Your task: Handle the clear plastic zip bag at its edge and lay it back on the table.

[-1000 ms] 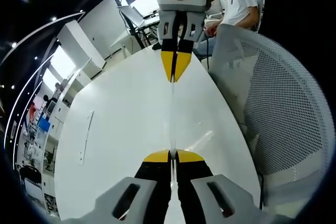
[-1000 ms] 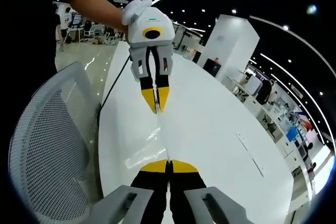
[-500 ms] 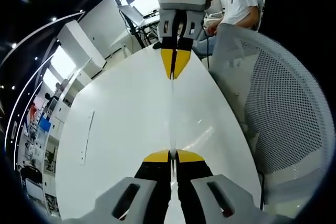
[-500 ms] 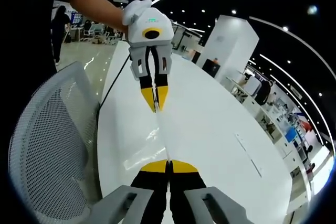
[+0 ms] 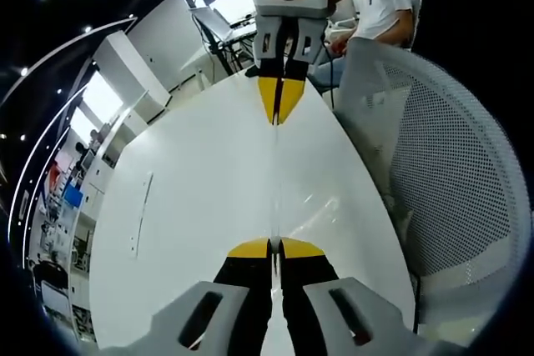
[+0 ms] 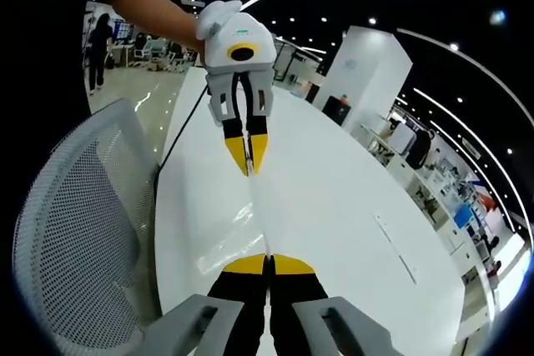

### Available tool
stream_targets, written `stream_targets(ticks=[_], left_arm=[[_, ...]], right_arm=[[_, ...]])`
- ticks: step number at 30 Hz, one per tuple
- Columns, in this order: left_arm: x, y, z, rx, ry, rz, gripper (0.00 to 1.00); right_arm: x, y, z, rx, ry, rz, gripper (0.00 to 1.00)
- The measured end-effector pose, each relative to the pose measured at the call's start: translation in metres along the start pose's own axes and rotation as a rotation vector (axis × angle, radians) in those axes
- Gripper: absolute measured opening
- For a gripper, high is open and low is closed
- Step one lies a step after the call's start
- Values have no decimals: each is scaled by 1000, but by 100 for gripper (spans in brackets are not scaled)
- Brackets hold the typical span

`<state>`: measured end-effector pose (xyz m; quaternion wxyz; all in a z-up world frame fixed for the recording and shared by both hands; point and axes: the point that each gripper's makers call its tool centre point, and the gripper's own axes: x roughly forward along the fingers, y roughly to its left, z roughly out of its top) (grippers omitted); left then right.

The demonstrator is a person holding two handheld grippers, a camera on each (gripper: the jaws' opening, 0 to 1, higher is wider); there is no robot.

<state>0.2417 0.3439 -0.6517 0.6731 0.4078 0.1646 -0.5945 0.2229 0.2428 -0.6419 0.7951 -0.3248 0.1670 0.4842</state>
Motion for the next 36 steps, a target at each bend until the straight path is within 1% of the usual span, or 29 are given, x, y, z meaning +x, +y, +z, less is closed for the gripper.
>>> stream_targets(ticks=[3, 4, 5, 12, 26, 30, 36], left_arm=[[-2, 0, -3, -5, 7, 1, 0], [-4, 0, -6, -2, 15, 4, 0], [-4, 0, -3, -6, -3, 2, 0], [-7, 0, -7, -7, 6, 5, 0], [-9, 2, -6, -5, 9, 18, 0], [-8, 3, -7, -3, 11, 19, 0], [-7, 5, -4, 0, 10, 26, 0]], right_arm=[[0, 1, -1, 4, 4, 2, 0], [-1, 1, -1, 8, 4, 2, 0], [-2, 2, 0, 15, -4, 5, 0], [-1, 2, 3, 3, -6, 2, 0], [1, 3, 3, 0, -10, 7, 0], [2, 2, 3, 4, -10, 4, 0], [1, 0, 2, 33, -4, 0, 0]])
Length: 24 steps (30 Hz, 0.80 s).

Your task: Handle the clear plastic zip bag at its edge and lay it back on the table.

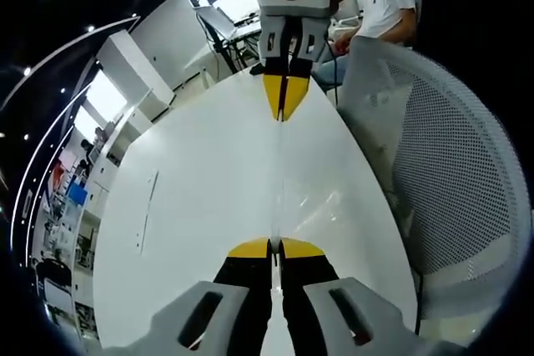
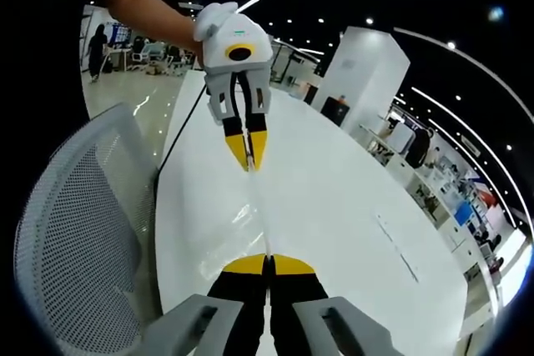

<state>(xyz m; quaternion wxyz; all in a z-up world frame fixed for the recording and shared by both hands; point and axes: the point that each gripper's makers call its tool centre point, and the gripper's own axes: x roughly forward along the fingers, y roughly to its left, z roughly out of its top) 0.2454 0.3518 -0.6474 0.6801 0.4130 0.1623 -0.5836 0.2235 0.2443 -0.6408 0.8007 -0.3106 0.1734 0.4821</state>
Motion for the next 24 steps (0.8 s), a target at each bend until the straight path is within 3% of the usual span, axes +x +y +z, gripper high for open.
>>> stream_targets(ticks=[16, 24], left_arm=[[0, -1, 8, 18, 7, 15, 0], [0, -3, 6, 27, 21, 17, 0]], right_arm=[[-9, -2, 3, 30, 13, -6, 0], [-17, -1, 14, 39, 2, 12, 12]])
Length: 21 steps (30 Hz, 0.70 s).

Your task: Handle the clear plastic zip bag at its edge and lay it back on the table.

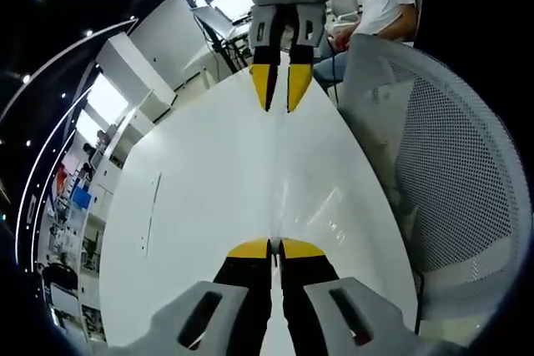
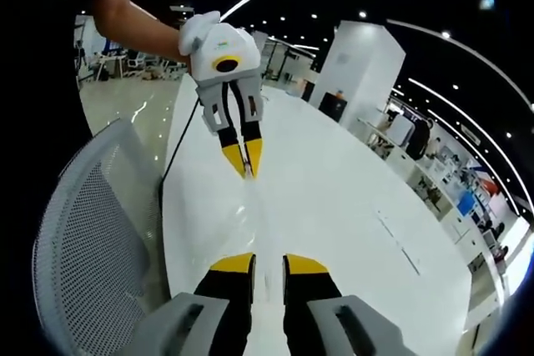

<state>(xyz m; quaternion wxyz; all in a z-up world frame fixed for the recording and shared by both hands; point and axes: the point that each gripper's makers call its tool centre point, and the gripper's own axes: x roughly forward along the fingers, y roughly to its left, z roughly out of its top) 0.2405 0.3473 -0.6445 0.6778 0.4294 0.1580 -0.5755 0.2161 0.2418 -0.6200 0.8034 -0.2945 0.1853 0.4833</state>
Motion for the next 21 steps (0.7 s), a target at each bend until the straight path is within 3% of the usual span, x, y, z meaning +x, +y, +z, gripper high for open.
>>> stream_targets(ticks=[21], left_arm=[[-2, 1, 5, 15, 6, 12, 0]], right_arm=[[-8, -15, 27, -1, -30, 11, 20]])
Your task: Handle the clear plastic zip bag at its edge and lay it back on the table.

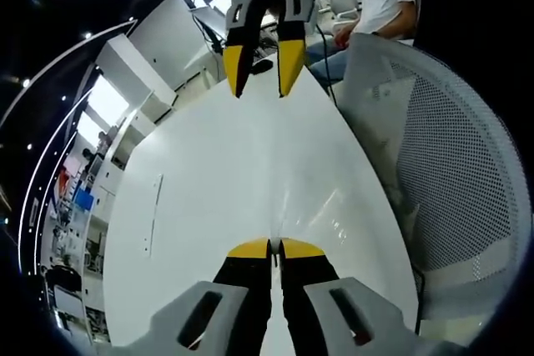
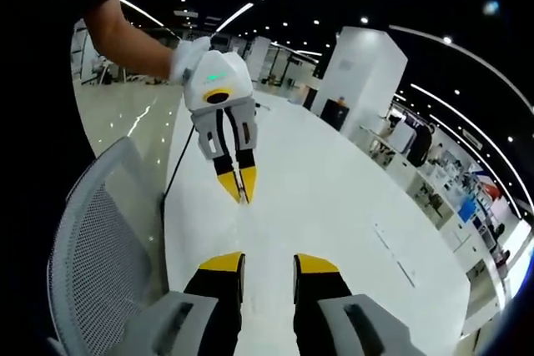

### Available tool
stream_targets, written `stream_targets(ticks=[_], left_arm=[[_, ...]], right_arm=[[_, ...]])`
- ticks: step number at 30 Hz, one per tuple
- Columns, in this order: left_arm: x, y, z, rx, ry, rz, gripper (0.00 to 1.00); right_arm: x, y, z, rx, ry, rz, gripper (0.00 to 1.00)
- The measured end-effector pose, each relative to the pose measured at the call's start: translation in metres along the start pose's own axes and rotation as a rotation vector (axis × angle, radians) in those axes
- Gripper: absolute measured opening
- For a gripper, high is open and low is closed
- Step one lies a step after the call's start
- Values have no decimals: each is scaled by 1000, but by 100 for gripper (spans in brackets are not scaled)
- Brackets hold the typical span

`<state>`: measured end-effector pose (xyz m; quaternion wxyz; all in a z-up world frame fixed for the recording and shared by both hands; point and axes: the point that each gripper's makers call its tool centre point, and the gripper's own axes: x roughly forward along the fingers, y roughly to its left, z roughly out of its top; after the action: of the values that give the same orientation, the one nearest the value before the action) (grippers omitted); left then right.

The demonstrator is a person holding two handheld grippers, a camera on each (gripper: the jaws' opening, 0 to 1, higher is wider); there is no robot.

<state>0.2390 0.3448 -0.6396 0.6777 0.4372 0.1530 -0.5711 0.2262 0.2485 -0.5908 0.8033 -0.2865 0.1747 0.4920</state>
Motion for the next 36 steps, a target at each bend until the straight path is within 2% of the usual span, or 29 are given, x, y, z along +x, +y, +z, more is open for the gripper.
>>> stream_targets(ticks=[8, 15, 24, 29, 33, 36], left_arm=[[0, -2, 1, 6, 5, -1, 0], [1, -2, 5, 16, 1, -2, 0], [-2, 0, 17, 37, -12, 0, 0], [-6, 2, 27, 45, -28, 2, 0], [-11, 6, 34, 45, -47, 6, 0], [-17, 11, 39, 22, -63, 4, 0]], right_arm=[[8, 2, 1, 4, 5, 19, 20], [18, 7, -5, 12, 25, 37, 20], [27, 11, -14, 53, 38, 43, 17], [28, 14, -18, 70, 46, 49, 10], [26, 16, -19, 83, 48, 56, 0], [24, 17, -15, 125, 38, 64, 0]])
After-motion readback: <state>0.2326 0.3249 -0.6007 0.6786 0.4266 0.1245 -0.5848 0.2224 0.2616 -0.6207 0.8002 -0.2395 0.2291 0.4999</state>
